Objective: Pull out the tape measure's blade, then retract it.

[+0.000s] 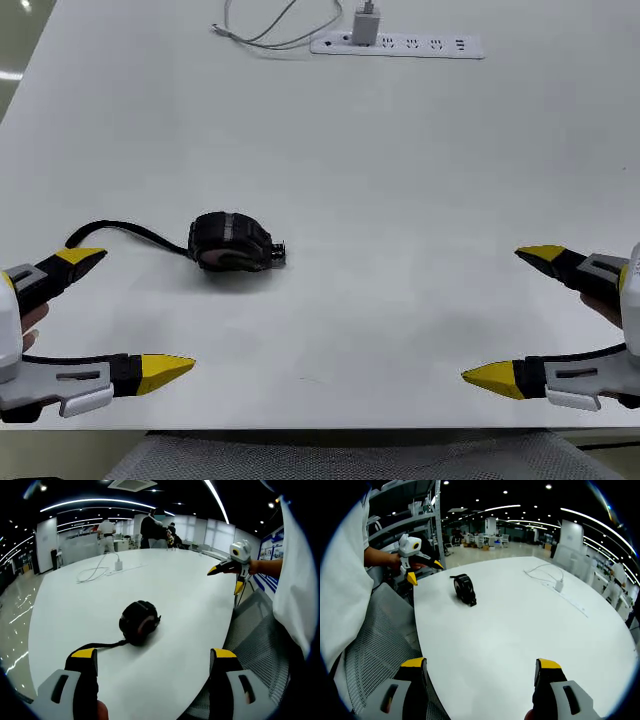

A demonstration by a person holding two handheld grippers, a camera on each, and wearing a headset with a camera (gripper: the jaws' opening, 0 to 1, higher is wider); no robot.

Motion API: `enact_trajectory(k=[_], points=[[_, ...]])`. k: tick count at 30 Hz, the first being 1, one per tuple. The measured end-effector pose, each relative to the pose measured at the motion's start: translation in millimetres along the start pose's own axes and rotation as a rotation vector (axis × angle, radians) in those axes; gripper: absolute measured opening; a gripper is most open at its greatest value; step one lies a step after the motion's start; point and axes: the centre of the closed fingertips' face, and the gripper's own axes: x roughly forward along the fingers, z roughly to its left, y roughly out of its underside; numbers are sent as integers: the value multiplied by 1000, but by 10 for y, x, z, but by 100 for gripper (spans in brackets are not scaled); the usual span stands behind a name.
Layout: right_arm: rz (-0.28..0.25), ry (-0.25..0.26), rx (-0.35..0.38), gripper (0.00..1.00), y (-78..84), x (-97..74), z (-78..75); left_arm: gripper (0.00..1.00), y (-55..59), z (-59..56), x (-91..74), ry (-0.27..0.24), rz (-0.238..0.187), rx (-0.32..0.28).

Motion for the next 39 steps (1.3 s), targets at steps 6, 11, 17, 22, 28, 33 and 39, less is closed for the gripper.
enact_trajectory(k=[6, 11, 17, 22, 28, 33, 39], points=[[1, -5, 5, 88, 9, 23, -28, 89, -10, 18, 32, 11, 5, 9], [5, -16, 0, 88, 11, 59, -46, 89, -33, 58, 82, 24, 12, 26], [0, -35, -20, 87, -29, 156, -89, 89, -43, 73, 200, 57, 20, 62], [-28, -51, -29, 84, -88, 254, -119, 88, -58, 103, 267, 73, 25, 71], [-21, -68, -46, 83, -123, 341, -138, 88, -99, 147, 342, 91, 32, 88], [-17, -88, -60, 82, -134, 433, -158, 88, -121, 192, 415, 103, 40, 108], [-25, -115, -73, 81, -189, 557, -161, 88, -129, 228, 508, 117, 56, 128]])
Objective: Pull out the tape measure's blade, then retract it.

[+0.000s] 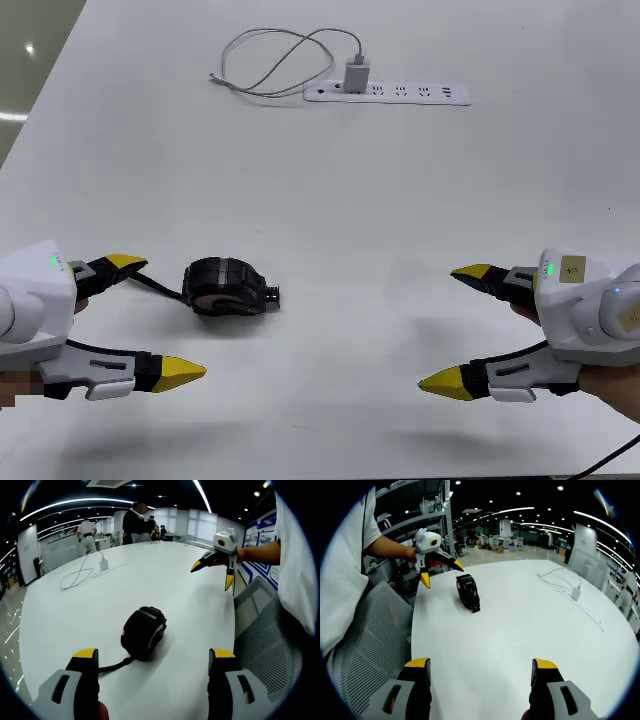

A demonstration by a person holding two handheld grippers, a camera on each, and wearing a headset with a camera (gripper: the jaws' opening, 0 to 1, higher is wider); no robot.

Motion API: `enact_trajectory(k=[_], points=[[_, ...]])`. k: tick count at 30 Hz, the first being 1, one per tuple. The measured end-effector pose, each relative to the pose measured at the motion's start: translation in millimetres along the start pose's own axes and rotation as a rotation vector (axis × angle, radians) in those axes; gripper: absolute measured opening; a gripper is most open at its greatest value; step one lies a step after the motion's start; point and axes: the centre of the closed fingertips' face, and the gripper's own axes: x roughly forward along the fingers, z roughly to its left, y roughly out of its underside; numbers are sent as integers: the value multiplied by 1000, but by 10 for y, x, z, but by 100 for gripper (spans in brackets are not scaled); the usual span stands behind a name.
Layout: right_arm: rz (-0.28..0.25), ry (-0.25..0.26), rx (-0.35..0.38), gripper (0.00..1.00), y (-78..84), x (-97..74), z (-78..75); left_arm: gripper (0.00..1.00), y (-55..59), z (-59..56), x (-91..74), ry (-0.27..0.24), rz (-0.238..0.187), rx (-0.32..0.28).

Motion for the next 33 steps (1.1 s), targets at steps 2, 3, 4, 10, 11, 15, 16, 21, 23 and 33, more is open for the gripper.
enact_trajectory(k=[2, 3, 4, 10, 11, 15, 16, 21, 23, 33], points=[[0, -4, -3, 81, -2, 41, -16, 88, 14, 26, 24, 1, 6, 4], [0, -9, -7, 80, -6, 73, -24, 88, 16, 46, 44, 4, 10, 5], [-3, -13, -6, 80, -17, 87, -24, 88, 21, 56, 55, 4, 15, 7], [-9, -35, -18, 80, -63, 209, -46, 87, 27, 135, 134, 13, 34, 32], [-9, -38, -18, 80, -68, 223, -50, 87, 27, 144, 143, 16, 36, 33], [-12, -50, -24, 79, -88, 287, -63, 84, 23, 185, 192, 23, 42, 60], [-12, -53, -24, 79, -87, 300, -64, 84, 22, 190, 203, 26, 44, 61], [-5, -71, -32, 79, -99, 388, -51, 83, 21, 203, 276, 42, 62, 96], [-2, -81, -35, 78, -106, 424, -42, 83, 32, 201, 308, 49, 70, 109], [-9, -107, -40, 78, -162, 575, -63, 79, 71, 207, 429, 82, 108, 154]])
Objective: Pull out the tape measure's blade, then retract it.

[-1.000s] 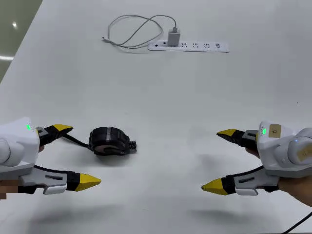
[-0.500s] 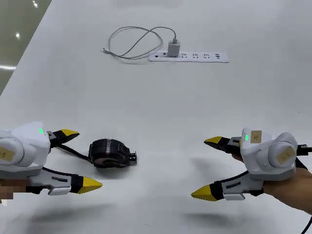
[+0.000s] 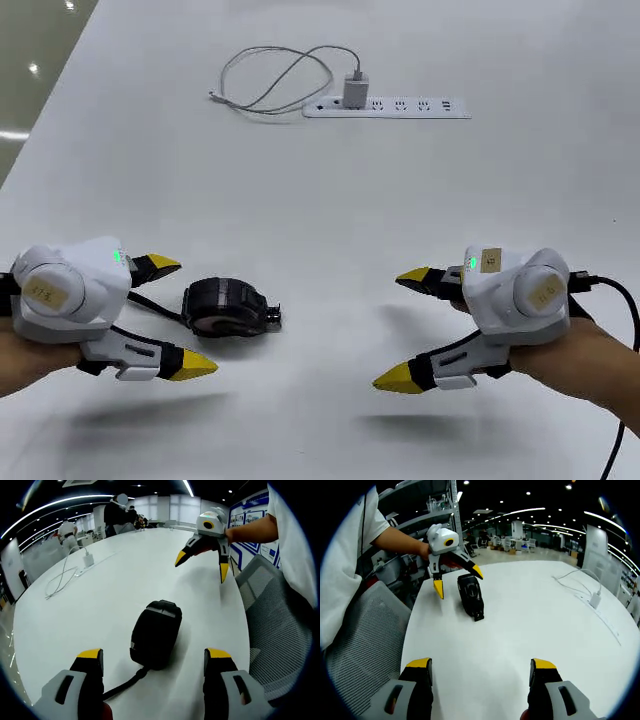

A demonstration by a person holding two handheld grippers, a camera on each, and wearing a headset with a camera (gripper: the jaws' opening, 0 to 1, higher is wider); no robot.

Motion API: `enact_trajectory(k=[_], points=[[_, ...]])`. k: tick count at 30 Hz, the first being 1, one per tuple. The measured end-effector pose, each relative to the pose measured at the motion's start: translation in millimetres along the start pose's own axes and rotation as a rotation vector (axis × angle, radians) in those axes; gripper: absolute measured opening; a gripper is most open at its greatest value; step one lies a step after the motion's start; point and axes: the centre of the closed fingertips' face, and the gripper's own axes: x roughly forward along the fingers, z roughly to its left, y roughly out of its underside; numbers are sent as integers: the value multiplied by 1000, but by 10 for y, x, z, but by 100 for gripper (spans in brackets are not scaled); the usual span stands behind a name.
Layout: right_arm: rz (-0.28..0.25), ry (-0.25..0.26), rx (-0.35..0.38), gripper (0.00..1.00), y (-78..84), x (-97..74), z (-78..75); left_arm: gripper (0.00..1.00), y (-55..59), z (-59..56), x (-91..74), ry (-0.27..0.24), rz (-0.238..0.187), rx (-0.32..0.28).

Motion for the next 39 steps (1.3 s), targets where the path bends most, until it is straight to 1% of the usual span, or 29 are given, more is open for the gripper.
enact_trajectory(k=[4, 8, 11, 12, 15, 17, 19, 21, 23, 27, 29, 31, 34, 36, 39], points=[[-2, -10, 4, 77, -24, 63, -11, 77, -6, -9, 47, 15, 8, 16], [1, -21, 2, 77, -46, 142, -31, 68, 12, -12, 84, 30, 21, 36], [-1, -29, 3, 77, -72, 178, -40, 65, 22, 20, 101, 24, 30, 50], [0, -32, 1, 76, -77, 194, -42, 64, 20, 16, 100, 29, 33, 50], [4, -40, -5, 76, -88, 225, -37, 56, 15, 19, 99, 39, 32, 54], [5, -45, -8, 76, -97, 238, -35, 51, 23, 15, 99, 46, 37, 64], [4, -49, -8, 76, -103, 247, -36, 49, 26, -8, 99, 60, 38, 56], [5, -53, -10, 75, -108, 258, -35, 46, 32, 5, 99, 56, 43, 72], [4, -57, -12, 75, -117, 268, -29, 40, 51, -3, 101, 64, 52, 81], [4, -58, -14, 75, -121, 281, -27, 36, 71, -4, 112, 70, 62, 98], [2, -59, -12, 75, -122, 284, -26, 32, 65, -16, 113, 74, 63, 102], [1, -59, -13, 75, -124, 288, -28, 31, 72, 9, 116, 65, 70, 118], [-3, -61, -11, 75, -136, 294, -36, 29, 73, 21, 118, 59, 76, 121], [-4, -61, -10, 75, -141, 304, -38, 28, 79, 24, 130, 57, 85, 143], [-4, -63, -17, 74, -146, 330, -42, 28, 86, 25, 138, 63, 97, 140]])
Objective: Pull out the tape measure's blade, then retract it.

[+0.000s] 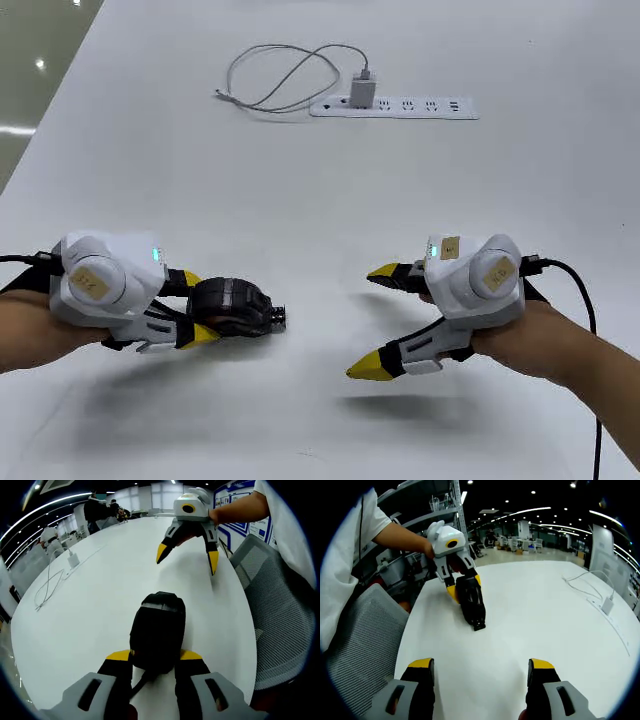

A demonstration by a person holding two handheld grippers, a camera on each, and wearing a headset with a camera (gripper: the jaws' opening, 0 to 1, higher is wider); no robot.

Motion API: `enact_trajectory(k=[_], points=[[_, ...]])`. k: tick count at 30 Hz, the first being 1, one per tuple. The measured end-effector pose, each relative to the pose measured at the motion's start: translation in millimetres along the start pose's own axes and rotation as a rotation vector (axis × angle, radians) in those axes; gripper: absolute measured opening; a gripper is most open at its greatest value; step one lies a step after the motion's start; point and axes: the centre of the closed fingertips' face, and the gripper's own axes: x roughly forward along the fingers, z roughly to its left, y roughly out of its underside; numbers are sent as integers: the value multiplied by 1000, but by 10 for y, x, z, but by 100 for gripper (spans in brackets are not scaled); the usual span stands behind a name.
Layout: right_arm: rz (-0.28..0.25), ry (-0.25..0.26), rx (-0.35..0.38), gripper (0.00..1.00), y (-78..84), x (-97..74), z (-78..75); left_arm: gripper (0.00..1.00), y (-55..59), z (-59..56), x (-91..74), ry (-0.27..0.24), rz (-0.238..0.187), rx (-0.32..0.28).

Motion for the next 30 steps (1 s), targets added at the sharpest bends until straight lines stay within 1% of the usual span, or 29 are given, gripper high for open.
enact_trajectory(k=[4, 6, 10, 14, 17, 19, 25, 26, 28, 30], points=[[-3, -4, -10, 73, -23, 36, -5, 27, 10, 5, 4, 8, 9, -12], [-5, -7, -16, 71, -40, 66, -6, 27, 5, 10, -5, 6, 7, -7], [-15, -7, -34, 67, -91, 129, -13, 27, 9, 13, -9, 7, 8, -13], [-30, -9, -59, 61, -158, 218, -22, 26, 11, 12, -8, 12, 18, -16], [-33, -12, -65, 58, -187, 298, -28, 26, 12, 11, -7, 13, 19, -16], [-38, -16, -80, 54, -204, 348, -34, 26, 14, 12, -5, 14, 20, -17], [-48, -25, -100, 45, -271, 491, -50, 26, 18, 8, 1, 15, 25, -22], [-49, -37, -98, 43, -281, 524, -39, 26, 17, 6, 1, 15, 24, -24], [-51, -44, -101, 41, -311, 567, -21, 26, 20, 8, 3, 14, 27, -22], [-65, -55, -103, 38, -354, 593, 4, 26, 22, 8, 5, 14, 26, -21]])
